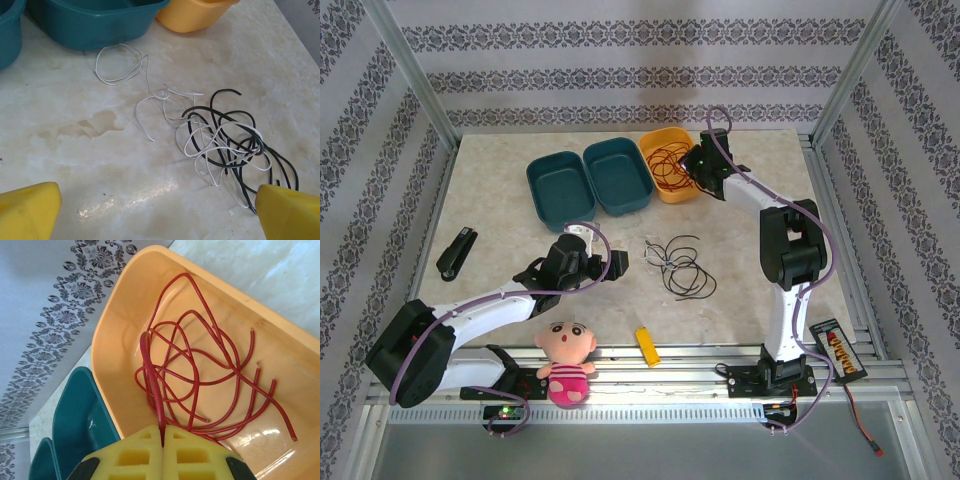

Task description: Untangle the cables

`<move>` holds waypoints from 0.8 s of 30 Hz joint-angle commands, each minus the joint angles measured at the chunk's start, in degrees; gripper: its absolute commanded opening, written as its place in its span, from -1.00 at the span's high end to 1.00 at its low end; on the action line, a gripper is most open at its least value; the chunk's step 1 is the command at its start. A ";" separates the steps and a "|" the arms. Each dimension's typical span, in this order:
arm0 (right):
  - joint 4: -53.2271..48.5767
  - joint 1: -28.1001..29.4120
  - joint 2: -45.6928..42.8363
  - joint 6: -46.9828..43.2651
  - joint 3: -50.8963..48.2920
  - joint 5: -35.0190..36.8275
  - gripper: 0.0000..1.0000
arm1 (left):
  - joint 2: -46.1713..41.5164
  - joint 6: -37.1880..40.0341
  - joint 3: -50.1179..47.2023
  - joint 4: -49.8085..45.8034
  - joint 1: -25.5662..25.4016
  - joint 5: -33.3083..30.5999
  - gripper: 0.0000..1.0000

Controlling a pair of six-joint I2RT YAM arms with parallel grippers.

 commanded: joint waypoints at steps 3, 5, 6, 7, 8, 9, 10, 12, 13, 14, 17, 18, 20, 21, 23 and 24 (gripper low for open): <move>3.65 -0.13 -3.78 1.74 2.42 -0.64 1.00 | 0.64 -0.60 -0.52 2.15 0.32 0.64 -0.99; 4.51 -0.01 -3.81 2.18 2.81 -0.43 1.00 | 0.73 -0.59 -0.53 2.13 0.32 0.64 -0.99; 4.58 0.09 -3.72 2.42 3.13 -0.37 1.00 | 0.69 -0.52 -0.50 2.15 0.33 0.72 -0.99; 4.94 0.22 -3.49 2.73 3.32 -0.26 1.00 | 0.76 -0.52 -0.53 2.15 0.35 0.67 -0.99; 5.27 0.34 -3.18 2.95 3.48 -0.23 1.00 | 0.75 -0.52 -0.51 2.15 0.32 0.65 -0.99; 5.28 0.37 -2.84 3.15 3.59 -0.19 1.00 | 0.72 -0.54 -0.50 2.15 0.33 0.66 -0.99; 5.28 0.50 -2.33 3.26 3.83 -0.19 1.00 | 0.65 -0.45 -0.53 2.15 0.32 0.67 -0.99; 5.28 0.70 -1.21 3.80 3.87 -0.18 1.00 | 0.58 -0.43 -0.47 2.06 0.33 0.62 -0.99; 5.56 0.86 -0.47 4.18 3.93 -0.36 1.00 | 0.59 -0.36 -0.48 1.94 0.37 0.55 -0.99; 5.65 0.88 0.20 4.50 3.89 -0.44 1.00 | 0.50 -0.35 -0.50 1.93 0.33 0.56 -0.99; 5.48 0.98 2.34 4.96 4.41 -0.80 1.00 | 0.25 -0.24 -0.46 1.73 0.35 0.53 -0.99; 5.04 1.00 2.95 4.98 4.76 -0.89 1.00 | 0.24 -0.26 -0.54 1.71 0.35 0.50 -0.99; 4.26 1.05 4.02 4.98 5.04 -1.31 1.00 | -0.02 -0.26 -0.64 1.57 0.36 0.43 -0.99; 4.03 0.97 4.31 5.02 4.98 -1.51 1.00 | -0.09 -0.31 -0.75 1.58 0.33 0.30 -0.99; 3.84 1.11 4.29 5.20 4.24 -1.79 1.00 | -0.13 -0.35 -0.79 1.56 0.34 0.25 -0.99; 3.96 1.15 4.02 5.24 3.63 -1.86 1.00 | -0.13 -0.30 -0.79 1.62 0.40 0.21 -0.99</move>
